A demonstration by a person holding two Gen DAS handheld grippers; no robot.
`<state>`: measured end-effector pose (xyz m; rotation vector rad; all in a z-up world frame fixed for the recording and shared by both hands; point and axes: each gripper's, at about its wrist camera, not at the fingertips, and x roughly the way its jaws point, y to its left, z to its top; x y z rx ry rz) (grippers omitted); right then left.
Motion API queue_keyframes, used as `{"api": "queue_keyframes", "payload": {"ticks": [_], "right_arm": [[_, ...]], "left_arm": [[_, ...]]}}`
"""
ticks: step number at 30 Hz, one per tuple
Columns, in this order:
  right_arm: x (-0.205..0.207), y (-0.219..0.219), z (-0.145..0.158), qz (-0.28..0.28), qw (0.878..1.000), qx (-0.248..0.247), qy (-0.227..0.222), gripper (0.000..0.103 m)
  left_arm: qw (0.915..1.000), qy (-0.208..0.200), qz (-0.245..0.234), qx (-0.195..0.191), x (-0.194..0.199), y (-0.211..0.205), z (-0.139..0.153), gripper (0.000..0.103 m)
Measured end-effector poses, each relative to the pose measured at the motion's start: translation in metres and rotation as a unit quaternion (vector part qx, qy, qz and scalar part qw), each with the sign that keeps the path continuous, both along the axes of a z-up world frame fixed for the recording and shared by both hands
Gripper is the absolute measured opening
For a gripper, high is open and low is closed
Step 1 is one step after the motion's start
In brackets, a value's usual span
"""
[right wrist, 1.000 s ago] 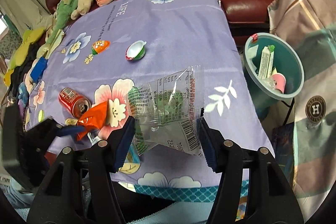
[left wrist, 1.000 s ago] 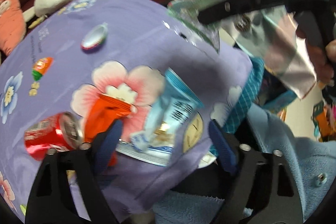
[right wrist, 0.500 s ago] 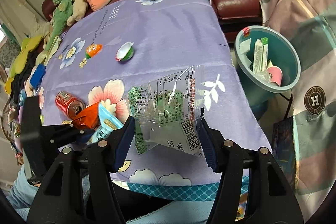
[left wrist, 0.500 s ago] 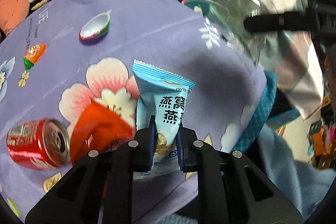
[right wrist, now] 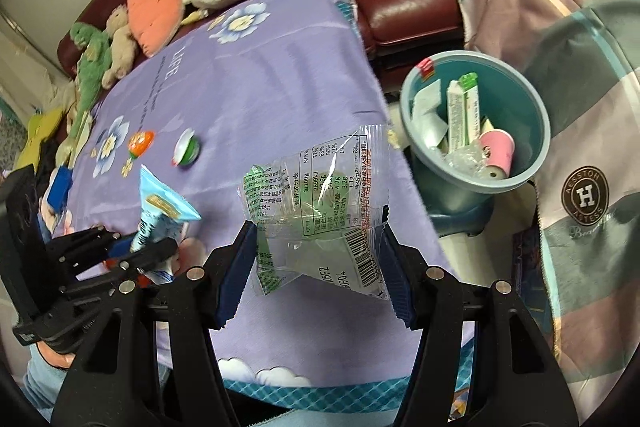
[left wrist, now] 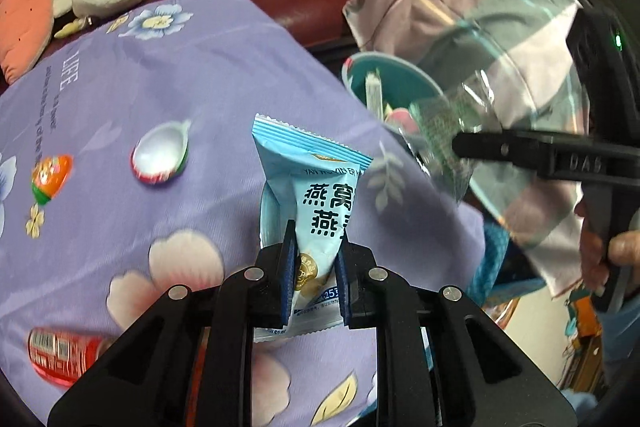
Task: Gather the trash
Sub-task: 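Carry both snack packets over the wastebasket and open the left tool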
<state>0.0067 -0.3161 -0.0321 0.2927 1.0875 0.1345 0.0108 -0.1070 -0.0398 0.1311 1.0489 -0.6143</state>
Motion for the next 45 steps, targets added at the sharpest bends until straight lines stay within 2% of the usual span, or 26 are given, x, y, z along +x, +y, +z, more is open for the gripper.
{"api": "queue_keyframes", "payload": {"ticks": [6,13,23,29,45], "right_arm": [[0.016,-0.036,-0.004,-0.023,1.000,0.003,-0.002,0.057],[0.035,-0.094,-0.001,-0.067,0.998,0.004,-0.010,0.057],[0.068,-0.168,-0.011,-0.120,0.993,-0.008,-0.004,0.057],[0.083,-0.189,-0.022,-0.131,0.991,-0.010,0.009,0.057],[0.104,-0.203,-0.040,-0.140,0.990,-0.008,0.019,0.059]], "left_arm": [[0.9999,0.006,0.001,-0.011,0.031,-0.031,0.007,0.018],[0.9996,0.005,-0.021,-0.016,0.068,-0.088,0.011,0.018],[0.9983,0.023,-0.052,-0.016,0.111,-0.168,-0.005,0.018],[0.9974,0.035,-0.061,-0.019,0.129,-0.197,-0.017,0.018],[0.9960,0.057,-0.068,-0.011,0.154,-0.229,-0.045,0.018]]}}
